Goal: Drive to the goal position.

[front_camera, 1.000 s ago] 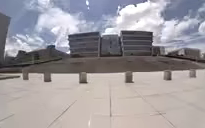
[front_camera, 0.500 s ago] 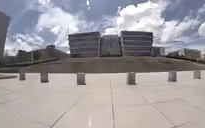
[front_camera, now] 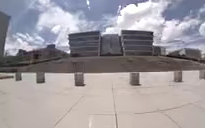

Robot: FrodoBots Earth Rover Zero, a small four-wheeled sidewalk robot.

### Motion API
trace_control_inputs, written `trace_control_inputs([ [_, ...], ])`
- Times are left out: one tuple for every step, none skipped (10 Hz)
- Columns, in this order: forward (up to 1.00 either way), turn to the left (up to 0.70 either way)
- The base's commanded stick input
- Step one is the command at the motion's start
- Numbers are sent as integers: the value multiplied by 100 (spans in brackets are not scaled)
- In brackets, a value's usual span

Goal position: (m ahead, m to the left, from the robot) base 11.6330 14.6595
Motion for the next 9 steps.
trace_control_inputs([
  [70, 0],
  [70, 0],
  [70, 0],
  [70, 0],
  [70, 0],
  [70, 0],
  [70, 0],
  [70, 0],
  [70, 0],
])
